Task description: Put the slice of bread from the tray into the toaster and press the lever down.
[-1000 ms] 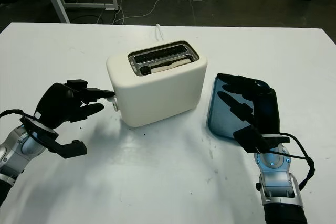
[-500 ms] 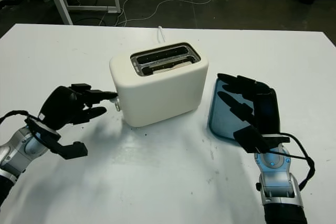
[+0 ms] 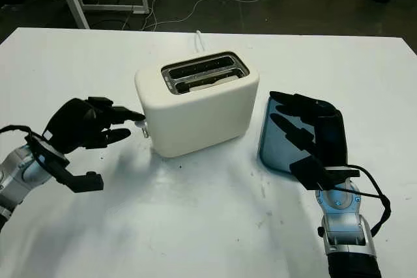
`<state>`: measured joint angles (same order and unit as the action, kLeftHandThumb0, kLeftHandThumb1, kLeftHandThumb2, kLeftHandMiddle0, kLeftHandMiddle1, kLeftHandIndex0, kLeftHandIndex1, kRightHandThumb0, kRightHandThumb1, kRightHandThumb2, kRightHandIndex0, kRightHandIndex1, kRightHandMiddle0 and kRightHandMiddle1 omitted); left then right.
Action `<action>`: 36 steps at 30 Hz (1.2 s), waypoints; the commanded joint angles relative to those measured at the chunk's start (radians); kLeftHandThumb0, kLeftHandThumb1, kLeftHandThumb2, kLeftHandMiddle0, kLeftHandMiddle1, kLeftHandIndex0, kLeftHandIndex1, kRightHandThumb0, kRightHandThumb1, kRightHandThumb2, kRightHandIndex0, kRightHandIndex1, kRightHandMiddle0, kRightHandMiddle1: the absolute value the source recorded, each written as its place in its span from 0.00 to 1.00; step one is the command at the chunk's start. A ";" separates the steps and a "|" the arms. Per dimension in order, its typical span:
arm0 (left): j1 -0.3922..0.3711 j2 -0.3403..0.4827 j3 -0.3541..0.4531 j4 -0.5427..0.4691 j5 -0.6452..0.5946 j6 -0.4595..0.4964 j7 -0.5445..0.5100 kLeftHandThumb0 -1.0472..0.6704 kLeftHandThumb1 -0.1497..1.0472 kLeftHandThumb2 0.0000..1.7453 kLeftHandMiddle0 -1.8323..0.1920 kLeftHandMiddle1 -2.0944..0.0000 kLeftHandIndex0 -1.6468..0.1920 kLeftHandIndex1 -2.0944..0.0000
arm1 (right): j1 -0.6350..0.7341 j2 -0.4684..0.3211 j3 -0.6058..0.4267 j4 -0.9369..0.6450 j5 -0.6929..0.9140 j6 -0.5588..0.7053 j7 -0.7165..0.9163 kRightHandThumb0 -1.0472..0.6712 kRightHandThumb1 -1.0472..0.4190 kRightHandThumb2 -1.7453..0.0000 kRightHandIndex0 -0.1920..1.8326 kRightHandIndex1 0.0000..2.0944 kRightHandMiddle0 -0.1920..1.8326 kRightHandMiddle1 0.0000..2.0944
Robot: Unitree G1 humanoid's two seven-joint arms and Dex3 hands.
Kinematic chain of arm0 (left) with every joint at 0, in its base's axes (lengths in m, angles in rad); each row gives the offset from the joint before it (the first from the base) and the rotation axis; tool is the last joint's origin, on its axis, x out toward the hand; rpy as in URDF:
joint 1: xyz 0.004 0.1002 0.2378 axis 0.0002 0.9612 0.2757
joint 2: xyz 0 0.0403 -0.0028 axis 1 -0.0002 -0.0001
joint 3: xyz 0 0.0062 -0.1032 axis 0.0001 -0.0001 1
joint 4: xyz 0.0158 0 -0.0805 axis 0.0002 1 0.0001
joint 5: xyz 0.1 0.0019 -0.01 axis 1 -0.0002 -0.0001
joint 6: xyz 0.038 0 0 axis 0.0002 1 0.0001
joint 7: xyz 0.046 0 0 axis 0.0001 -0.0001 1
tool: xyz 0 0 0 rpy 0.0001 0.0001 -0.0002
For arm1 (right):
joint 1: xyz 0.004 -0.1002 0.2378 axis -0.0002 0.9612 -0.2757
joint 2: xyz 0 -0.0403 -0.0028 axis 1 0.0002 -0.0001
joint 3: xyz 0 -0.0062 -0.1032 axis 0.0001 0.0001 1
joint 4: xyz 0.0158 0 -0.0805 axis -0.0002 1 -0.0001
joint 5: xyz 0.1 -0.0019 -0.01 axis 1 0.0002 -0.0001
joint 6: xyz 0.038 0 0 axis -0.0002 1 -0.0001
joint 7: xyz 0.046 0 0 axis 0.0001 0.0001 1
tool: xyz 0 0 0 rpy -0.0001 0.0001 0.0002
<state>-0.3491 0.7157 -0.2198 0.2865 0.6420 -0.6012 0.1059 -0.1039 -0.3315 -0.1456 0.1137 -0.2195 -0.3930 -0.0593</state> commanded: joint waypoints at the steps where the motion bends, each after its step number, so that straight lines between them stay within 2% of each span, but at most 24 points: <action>1: 0.021 -0.027 -0.066 0.005 0.024 -0.024 -0.064 0.35 0.89 0.31 0.53 0.21 0.50 0.37 | 0.009 -0.004 -0.004 -0.003 0.012 -0.015 0.002 0.39 0.09 0.94 0.57 0.11 0.56 0.00; 4: 0.017 -0.023 -0.072 0.007 0.030 -0.016 -0.082 0.35 0.89 0.33 0.54 0.17 0.53 0.30 | 0.010 -0.006 -0.005 -0.006 0.013 -0.011 0.006 0.39 0.09 0.94 0.57 0.11 0.56 0.00; 9: 0.008 -0.024 -0.080 0.025 0.036 -0.024 -0.079 0.36 0.89 0.32 0.52 0.17 0.55 0.18 | 0.010 -0.006 -0.005 -0.005 0.010 -0.016 0.004 0.38 0.09 0.94 0.57 0.12 0.56 0.00; 16: -0.011 -0.023 -0.104 0.049 0.048 -0.032 -0.073 0.36 0.89 0.34 0.52 0.17 0.56 0.17 | 0.012 -0.007 -0.005 -0.010 0.008 -0.011 0.005 0.39 0.09 0.94 0.57 0.12 0.57 0.00; 20: -0.003 -0.033 -0.108 0.056 0.049 -0.011 -0.066 0.36 0.89 0.33 0.53 0.17 0.55 0.21 | 0.014 -0.009 -0.006 -0.011 0.007 -0.008 0.007 0.39 0.09 0.94 0.56 0.12 0.57 0.00; 22: 0.005 -0.061 -0.105 0.101 0.047 0.009 -0.032 0.38 0.89 0.31 0.53 0.17 0.55 0.21 | 0.017 -0.010 -0.006 -0.016 0.007 -0.005 0.009 0.38 0.09 0.94 0.56 0.12 0.56 0.00; 25: 0.007 -0.143 -0.118 0.233 0.045 0.062 0.031 0.40 0.89 0.31 0.54 0.17 0.57 0.17 | 0.020 -0.013 -0.010 -0.016 0.013 -0.003 0.016 0.38 0.09 0.93 0.56 0.11 0.56 0.00; 26: 0.009 -0.180 -0.131 0.280 0.050 0.095 0.046 0.40 0.89 0.32 0.57 0.18 0.57 0.25 | 0.021 -0.015 -0.011 -0.013 0.015 -0.006 0.019 0.38 0.09 0.94 0.56 0.11 0.56 0.00; 30: -0.002 -0.331 -0.204 0.491 0.056 0.190 0.037 0.40 0.89 0.37 0.61 0.23 0.54 0.38 | 0.022 -0.024 -0.018 -0.005 0.018 -0.018 0.025 0.39 0.09 0.94 0.56 0.11 0.57 0.00; 33: 0.009 -0.384 -0.219 0.537 0.048 0.218 0.059 0.40 0.89 0.36 0.61 0.32 0.53 0.50 | 0.025 -0.030 -0.019 -0.012 0.013 -0.012 0.023 0.40 0.09 0.95 0.56 0.11 0.57 0.00; 36: 0.008 -0.388 -0.226 0.550 0.030 0.208 0.062 0.40 0.89 0.36 0.61 0.35 0.51 0.54 | 0.029 -0.032 -0.019 -0.017 0.009 -0.006 0.019 0.40 0.09 0.95 0.56 0.11 0.57 0.00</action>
<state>-0.4297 0.4367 -0.2879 0.7063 0.5596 -0.5336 0.2908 -0.0834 -0.3522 -0.1528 0.1115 -0.2169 -0.3929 -0.0412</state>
